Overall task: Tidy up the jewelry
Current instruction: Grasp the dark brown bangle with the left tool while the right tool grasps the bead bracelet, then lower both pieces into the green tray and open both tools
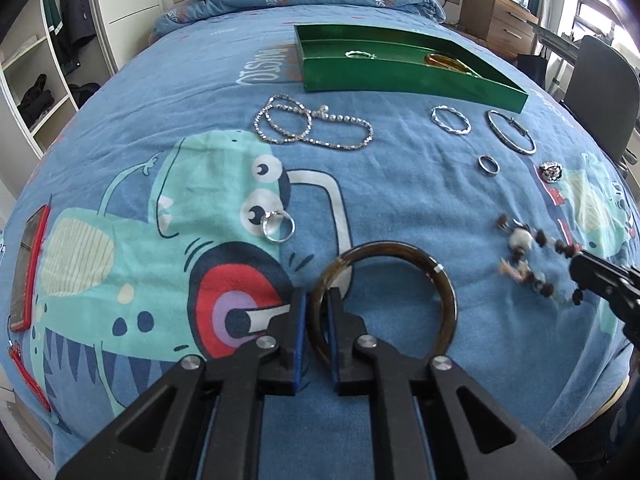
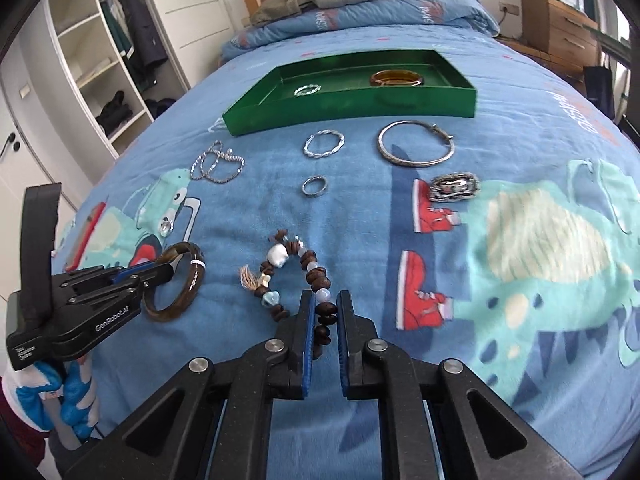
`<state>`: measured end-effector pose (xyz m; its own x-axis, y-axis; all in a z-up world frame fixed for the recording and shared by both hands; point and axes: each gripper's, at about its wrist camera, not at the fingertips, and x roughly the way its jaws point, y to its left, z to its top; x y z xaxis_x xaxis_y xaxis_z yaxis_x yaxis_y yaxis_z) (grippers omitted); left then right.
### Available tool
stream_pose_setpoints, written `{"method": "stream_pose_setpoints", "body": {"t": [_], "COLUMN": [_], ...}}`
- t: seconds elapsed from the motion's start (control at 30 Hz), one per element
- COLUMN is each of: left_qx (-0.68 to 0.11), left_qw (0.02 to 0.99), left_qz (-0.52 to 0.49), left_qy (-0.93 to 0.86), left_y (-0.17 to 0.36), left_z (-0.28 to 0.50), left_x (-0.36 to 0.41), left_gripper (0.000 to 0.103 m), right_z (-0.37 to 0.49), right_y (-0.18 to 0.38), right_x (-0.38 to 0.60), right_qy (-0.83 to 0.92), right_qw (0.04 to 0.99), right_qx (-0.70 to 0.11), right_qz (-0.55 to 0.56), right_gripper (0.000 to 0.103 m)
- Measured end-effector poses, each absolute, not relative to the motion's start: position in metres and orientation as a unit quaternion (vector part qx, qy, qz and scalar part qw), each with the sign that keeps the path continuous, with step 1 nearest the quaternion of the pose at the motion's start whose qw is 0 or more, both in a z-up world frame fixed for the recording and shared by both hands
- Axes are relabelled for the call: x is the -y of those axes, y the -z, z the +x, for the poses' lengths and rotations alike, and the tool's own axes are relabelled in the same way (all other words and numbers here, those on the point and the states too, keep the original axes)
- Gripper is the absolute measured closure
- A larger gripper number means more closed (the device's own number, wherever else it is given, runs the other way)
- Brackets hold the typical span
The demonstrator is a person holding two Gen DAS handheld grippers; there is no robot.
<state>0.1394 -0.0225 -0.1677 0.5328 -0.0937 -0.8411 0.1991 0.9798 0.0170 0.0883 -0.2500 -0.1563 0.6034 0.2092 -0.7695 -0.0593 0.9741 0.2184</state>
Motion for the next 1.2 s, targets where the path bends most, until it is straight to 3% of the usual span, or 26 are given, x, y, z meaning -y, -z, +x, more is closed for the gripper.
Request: {"method": "stream_pose_setpoints", "body": {"t": [0.77, 1.2], "left_qx": [-0.418, -0.393], "left_qw": [0.906, 0.914], "left_qz": [0.034, 0.036], "left_qy": [0.058, 0.095], "left_y": [0.101, 0.064], "left_z": [0.101, 0.145], "left_x": [-0.003, 0.024], "left_gripper": [0.095, 0.095], "right_z": [0.047, 0.086], "right_y": [0.094, 0.049], "right_x": [0.264, 0.279], "right_qy": [-0.089, -0.087], "right_qw": [0.922, 0.936], "right_qx": [-0.362, -0.329], "right_qz": [0.104, 0.092], "right_gripper": [0.093, 0.093]}}
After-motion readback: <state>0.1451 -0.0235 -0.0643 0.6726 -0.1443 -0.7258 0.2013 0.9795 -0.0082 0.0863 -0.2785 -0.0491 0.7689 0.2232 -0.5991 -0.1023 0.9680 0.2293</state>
